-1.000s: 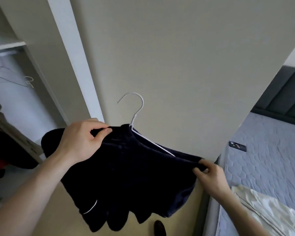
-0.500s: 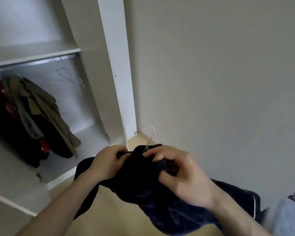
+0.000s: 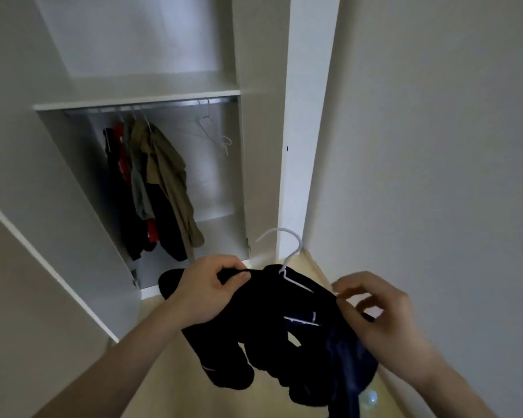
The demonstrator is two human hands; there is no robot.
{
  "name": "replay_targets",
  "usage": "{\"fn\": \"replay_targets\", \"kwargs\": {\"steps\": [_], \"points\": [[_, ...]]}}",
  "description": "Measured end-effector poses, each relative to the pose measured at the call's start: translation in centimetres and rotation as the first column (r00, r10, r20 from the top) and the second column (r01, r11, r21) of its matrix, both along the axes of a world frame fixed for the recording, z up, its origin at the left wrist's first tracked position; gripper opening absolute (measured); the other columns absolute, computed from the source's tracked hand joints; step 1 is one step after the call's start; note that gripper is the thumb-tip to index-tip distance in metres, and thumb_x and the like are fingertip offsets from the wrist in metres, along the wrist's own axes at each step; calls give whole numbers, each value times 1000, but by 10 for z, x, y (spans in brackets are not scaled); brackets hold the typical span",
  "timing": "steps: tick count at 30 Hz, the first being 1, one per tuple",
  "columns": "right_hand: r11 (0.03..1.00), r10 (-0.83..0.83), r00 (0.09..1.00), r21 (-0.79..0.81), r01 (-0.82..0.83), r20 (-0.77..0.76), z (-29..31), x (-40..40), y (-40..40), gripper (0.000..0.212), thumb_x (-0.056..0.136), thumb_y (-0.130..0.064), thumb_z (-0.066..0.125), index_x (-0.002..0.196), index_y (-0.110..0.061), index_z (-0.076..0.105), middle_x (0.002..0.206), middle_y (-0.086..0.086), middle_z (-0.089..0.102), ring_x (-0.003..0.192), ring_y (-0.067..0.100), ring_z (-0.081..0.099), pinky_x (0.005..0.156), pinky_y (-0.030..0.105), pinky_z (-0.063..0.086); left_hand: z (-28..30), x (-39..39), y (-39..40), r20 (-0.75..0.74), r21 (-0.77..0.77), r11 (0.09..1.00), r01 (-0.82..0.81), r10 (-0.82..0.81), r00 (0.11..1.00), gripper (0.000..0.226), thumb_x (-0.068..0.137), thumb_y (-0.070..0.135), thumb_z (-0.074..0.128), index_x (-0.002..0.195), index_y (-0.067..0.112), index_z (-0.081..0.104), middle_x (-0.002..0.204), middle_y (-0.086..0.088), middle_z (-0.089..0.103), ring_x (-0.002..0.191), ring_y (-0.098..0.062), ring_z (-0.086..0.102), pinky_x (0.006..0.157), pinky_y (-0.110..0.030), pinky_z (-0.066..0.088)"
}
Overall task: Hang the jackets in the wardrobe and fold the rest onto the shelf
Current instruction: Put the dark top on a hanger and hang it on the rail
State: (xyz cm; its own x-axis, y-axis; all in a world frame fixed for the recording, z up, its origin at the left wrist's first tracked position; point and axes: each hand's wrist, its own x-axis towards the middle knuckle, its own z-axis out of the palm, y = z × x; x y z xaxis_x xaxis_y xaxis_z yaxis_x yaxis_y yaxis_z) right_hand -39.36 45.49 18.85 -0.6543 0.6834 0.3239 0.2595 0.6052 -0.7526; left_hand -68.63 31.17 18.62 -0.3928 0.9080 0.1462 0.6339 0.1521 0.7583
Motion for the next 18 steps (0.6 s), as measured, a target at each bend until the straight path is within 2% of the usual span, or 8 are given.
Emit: {"fn": "replay_targets", "kwargs": {"steps": [2,4,6,8,10,12,15,18], "points": [[995,-59,998,82,57,22,-7,-14,23,35,89,-19,75,114,-42,65,122,-19,66,112,7,65,82,15,51,1,-18,-1,5,16,999,-49,49,999,12,98,37,66,89,35,73,87,17,74,86,-4,70,85,-45,57],[999,-49,991,27,46,127,-15,-33,39,33,93,-35,71,121,-50,60,126,-29,61,117,-4,59,88,16,48,4,-41,-2,8,33,995,-90,90,996,13,99,31,67,88,33,74,87,15,74,86,-5,70,84,-47,57],[999,27,978,-24,-22,206,-26,-56,50,24,98,-38,64,116,-54,62,117,-33,66,108,-7,63,81,15,50,8,-68,-3,18,53,991,-122,121,992,14,100,29,66,89,31,75,87,13,74,86,-7,71,84,-48,57],[998,65,974,-25,-61,215,-34,-84,58,22,102,-33,59,109,-52,67,104,-28,73,97,-2,69,73,14,51,11,-98,-5,29,66,987,-146,144,989,14,100,28,66,90,30,75,88,11,74,87,-7,71,84,-48,58],[997,71,975,-11,-70,213,-39,-118,63,18,104,-34,55,98,-38,72,91,-16,74,83,8,69,69,26,54,12,-129,-4,23,64,985,-160,159,987,14,100,29,66,90,30,75,88,11,74,87,-7,71,85,-47,58],[996,81,976,26,-88,202,-39,-157,66,29,105,-42,50,89,-28,69,80,-9,70,73,15,65,67,36,54,13,-163,-2,24,55,985,-166,165,986,15,101,30,64,90,33,74,87,12,74,86,-7,70,86,-46,57],[993,95,986,54,-103,141,-36,-218,68,36,103,-53,46,86,-28,66,75,-10,66,66,11,62,59,19,47,11,-213,0,28,50,980,-193,192,981,14,102,30,62,95,33,73,91,13,74,88,-6,70,88,-46,57],[993,118,985,-18,-117,126,-44,-271,72,47,103,-65,43,93,-25,66,73,-4,61,63,11,58,60,27,50,9,-256,4,45,45,988,-149,147,988,14,104,30,58,99,29,72,92,9,73,88,-9,70,87,-50,56]]}}
